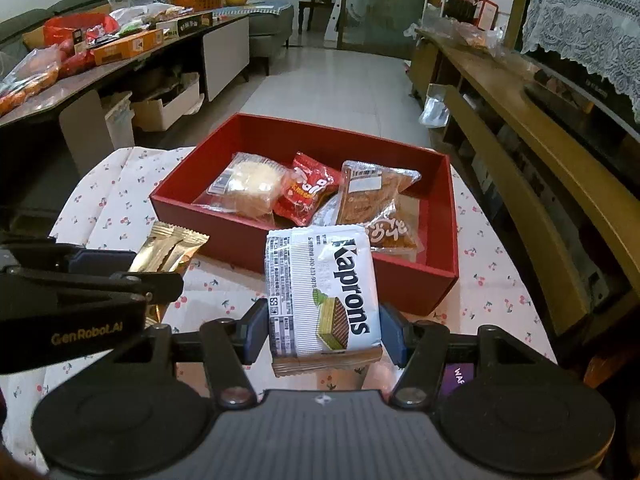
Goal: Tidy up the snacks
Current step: 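Carry the gold pouch and Kaprons wafer over the red box with both tools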
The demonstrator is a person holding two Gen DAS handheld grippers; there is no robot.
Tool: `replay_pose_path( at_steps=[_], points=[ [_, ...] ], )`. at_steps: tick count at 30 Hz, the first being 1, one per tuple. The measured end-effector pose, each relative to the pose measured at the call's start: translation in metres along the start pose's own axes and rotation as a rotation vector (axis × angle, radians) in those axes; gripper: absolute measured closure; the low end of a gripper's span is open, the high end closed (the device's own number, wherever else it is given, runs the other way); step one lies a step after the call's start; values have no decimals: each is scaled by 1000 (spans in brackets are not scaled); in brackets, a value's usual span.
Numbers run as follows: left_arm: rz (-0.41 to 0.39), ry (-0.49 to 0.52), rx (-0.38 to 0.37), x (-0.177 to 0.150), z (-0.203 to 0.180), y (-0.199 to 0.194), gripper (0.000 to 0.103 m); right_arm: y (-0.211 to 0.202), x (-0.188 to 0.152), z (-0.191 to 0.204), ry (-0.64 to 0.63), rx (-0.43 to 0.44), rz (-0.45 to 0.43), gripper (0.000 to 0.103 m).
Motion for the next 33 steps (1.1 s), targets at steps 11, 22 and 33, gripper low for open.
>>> replay_pose_path(
  at_steps=[11,22,33],
  points=[
    [-36,-3,6,29,1,7,57,1,25,-1,19,-8,-50,28],
    [-67,6,15,53,0,14,58,6,49,-10,35,-29,-90,28],
    [-81,19,42,74,6,28,58,23,71,-14,44,-45,-103,28]
  ],
)
Point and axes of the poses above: each gripper's, at about its wrist camera, not at the fingertips, and y roughly the way its jaws point, z to its left, x to its top, the point moved 10 cm from there along y, roughly the way its jaws point, and after that the axes turned 9 degrees about y, right-handed, at the moved point
